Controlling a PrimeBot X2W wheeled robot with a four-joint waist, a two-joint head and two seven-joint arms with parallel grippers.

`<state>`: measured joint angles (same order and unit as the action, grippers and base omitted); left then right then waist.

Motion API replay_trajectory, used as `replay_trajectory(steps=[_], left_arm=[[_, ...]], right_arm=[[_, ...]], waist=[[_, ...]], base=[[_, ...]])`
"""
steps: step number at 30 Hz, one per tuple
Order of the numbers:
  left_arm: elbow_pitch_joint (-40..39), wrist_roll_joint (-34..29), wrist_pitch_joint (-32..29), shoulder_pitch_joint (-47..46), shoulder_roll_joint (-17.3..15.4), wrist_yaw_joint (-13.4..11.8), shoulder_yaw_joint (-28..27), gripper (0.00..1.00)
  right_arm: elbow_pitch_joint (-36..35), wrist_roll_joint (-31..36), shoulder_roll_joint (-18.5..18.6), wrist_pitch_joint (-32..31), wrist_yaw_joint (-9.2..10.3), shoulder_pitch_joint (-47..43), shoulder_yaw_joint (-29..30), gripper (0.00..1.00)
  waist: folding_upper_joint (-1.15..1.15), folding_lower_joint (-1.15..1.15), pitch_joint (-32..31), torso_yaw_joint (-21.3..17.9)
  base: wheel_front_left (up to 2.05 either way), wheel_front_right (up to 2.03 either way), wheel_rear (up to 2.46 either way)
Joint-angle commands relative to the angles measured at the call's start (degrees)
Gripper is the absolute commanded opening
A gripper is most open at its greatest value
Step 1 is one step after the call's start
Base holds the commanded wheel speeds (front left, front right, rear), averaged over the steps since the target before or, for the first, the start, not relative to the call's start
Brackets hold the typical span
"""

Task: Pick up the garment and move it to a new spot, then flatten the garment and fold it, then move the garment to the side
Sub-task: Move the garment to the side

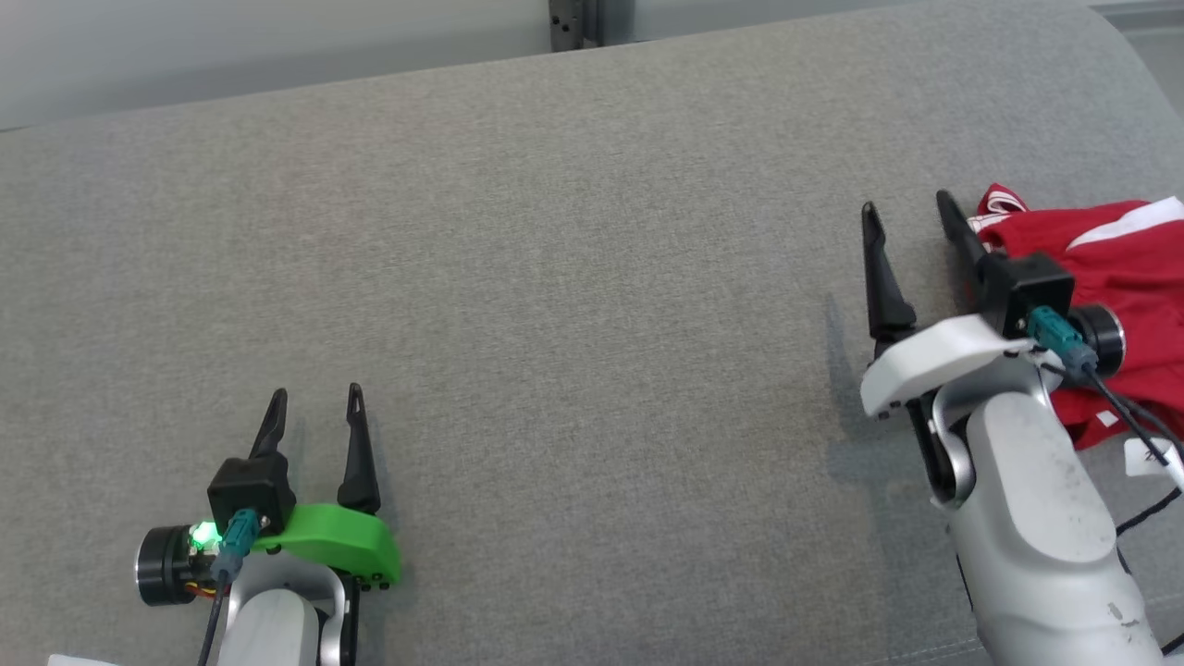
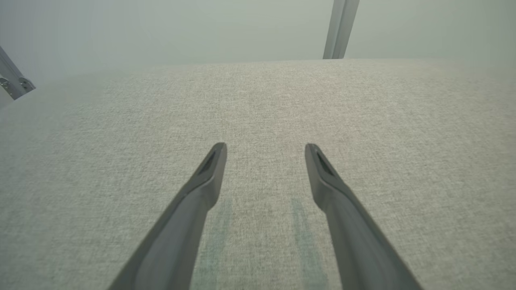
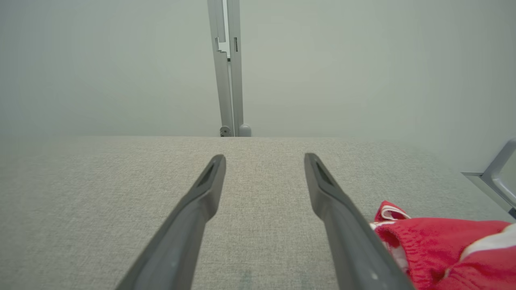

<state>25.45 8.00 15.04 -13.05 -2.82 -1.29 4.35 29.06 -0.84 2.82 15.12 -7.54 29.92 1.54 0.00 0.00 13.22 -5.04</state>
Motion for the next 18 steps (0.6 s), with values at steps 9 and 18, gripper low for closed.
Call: replay_trajectory(steps=[9, 18], left_arm=[[-0.34, 0.90, 0.15, 3.48, -0.23, -1.24, -0.83, 1.00], [0.05, 2.37, 0.15, 6.00, -0.22, 0.06, -2.27, 1.00]], right_arm=[[1.48, -5.34, 0.23, 0.01, 0.11, -10.06, -4.18, 1.00], [1.57, -7.07, 0.20, 0.01, 0.11, -13.83, -6.04, 1.00]], waist=[[0.00, 0.00, -5.87, 7.69], [0.00, 0.00, -9.38, 7.99]], base=[[0.00, 0.00, 0.00], [0.00, 0.00, 0.00]])
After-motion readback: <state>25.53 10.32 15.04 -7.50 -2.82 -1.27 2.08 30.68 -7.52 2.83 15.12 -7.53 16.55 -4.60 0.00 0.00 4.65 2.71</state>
